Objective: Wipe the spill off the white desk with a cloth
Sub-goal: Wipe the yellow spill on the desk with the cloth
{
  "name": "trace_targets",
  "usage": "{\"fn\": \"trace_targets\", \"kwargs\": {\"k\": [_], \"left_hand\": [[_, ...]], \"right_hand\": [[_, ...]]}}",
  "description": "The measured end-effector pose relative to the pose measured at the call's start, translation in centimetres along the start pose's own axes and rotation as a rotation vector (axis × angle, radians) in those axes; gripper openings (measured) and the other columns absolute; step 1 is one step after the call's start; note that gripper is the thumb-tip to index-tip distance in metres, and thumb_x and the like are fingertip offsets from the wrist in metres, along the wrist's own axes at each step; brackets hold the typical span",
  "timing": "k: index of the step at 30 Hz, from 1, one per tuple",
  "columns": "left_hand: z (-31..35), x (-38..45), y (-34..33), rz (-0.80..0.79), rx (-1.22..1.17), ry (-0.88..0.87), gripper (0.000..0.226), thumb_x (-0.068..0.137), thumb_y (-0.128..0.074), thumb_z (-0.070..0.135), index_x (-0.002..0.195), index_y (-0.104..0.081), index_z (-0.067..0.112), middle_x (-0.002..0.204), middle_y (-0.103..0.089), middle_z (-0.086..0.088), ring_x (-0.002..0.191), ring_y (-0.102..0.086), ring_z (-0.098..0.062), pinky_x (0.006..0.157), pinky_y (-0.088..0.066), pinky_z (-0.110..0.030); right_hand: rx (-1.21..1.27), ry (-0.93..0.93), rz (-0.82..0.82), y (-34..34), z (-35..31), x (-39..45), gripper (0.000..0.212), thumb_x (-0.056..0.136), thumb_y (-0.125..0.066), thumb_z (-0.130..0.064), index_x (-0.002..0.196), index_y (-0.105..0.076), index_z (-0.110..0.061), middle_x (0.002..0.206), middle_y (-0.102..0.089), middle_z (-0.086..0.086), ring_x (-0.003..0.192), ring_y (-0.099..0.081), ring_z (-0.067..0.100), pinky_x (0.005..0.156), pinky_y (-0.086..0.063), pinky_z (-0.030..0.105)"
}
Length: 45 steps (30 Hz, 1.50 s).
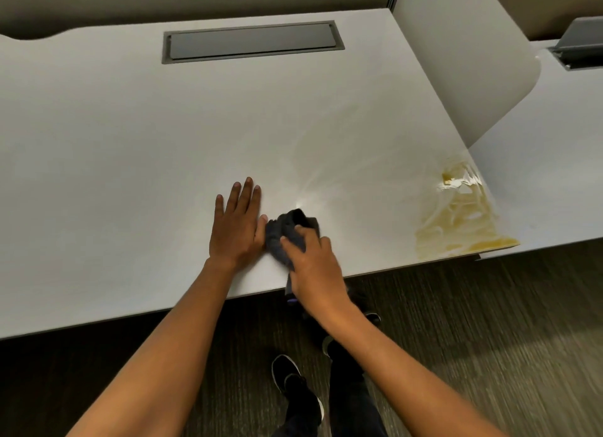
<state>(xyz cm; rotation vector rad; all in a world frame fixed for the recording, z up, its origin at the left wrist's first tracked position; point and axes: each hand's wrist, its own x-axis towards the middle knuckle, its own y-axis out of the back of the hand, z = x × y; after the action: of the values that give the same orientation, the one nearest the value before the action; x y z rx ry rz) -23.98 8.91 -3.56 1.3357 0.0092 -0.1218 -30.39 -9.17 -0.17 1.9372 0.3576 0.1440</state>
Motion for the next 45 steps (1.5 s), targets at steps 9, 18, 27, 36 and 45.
{"fn": "trace_targets", "kwargs": {"k": [9, 18, 27, 36, 45], "left_hand": [[0.2, -0.3, 0.3, 0.020, -0.020, -0.002, 0.067, 0.098, -0.021, 0.039, 0.159, -0.015, 0.014, 0.169, -0.004, -0.004, 0.156, 0.000, -0.023, 0.125, -0.003, -0.051], [0.1, -0.1, 0.1, 0.032, -0.022, -0.002, 0.068, 0.096, -0.019, 0.039, 0.159, -0.015, 0.013, 0.169, -0.005, -0.005, 0.156, 0.000, -0.023, 0.125, -0.003, -0.052], [0.2, 0.0, 0.2, 0.020, -0.014, -0.002, 0.068, 0.097, -0.019, 0.039, 0.159, -0.013, 0.013, 0.169, -0.002, -0.004, 0.156, 0.001, -0.023, 0.125, -0.002, -0.050], [0.5, -0.2, 0.4, 0.028, -0.043, 0.008, 0.067, 0.097, -0.023, 0.036, 0.159, -0.016, 0.014, 0.169, -0.004, -0.003, 0.156, 0.000, -0.022, 0.125, -0.002, -0.051], [0.3, -0.1, 0.4, 0.017, -0.040, 0.008, 0.067, 0.096, -0.022, 0.037, 0.159, -0.015, 0.014, 0.169, -0.004, -0.003, 0.156, 0.002, -0.021, 0.125, -0.001, -0.050]], "right_hand": [[-0.167, -0.122, 0.082, 3.8, 5.8, 7.2, 0.051, 0.095, -0.048, -0.013, 0.144, -0.041, -0.025, 0.153, -0.031, 0.008, 0.112, -0.044, 0.037, 0.083, -0.046, 0.042], [-0.025, -0.268, 0.204, 3.2, 5.1, 9.8, 0.049, 0.096, -0.049, -0.005, 0.143, -0.044, -0.019, 0.152, -0.030, 0.009, 0.117, -0.042, 0.035, 0.086, -0.048, 0.036], [-0.042, -0.047, 0.042, -0.2, -0.6, 0.2, 0.062, 0.085, -0.065, -0.007, 0.143, -0.045, -0.017, 0.152, -0.036, 0.014, 0.114, -0.048, 0.036, 0.084, -0.049, 0.040], [-0.205, -0.243, 0.119, 5.0, 10.0, 3.2, 0.052, 0.092, -0.051, -0.013, 0.142, -0.044, -0.024, 0.150, -0.035, 0.009, 0.104, -0.046, 0.038, 0.075, -0.048, 0.042], [-0.040, -0.358, 0.239, 4.0, 6.8, 7.4, 0.050, 0.090, -0.049, 0.000, 0.137, -0.049, -0.017, 0.149, -0.032, 0.013, 0.115, -0.041, 0.040, 0.087, -0.047, 0.043]]}}
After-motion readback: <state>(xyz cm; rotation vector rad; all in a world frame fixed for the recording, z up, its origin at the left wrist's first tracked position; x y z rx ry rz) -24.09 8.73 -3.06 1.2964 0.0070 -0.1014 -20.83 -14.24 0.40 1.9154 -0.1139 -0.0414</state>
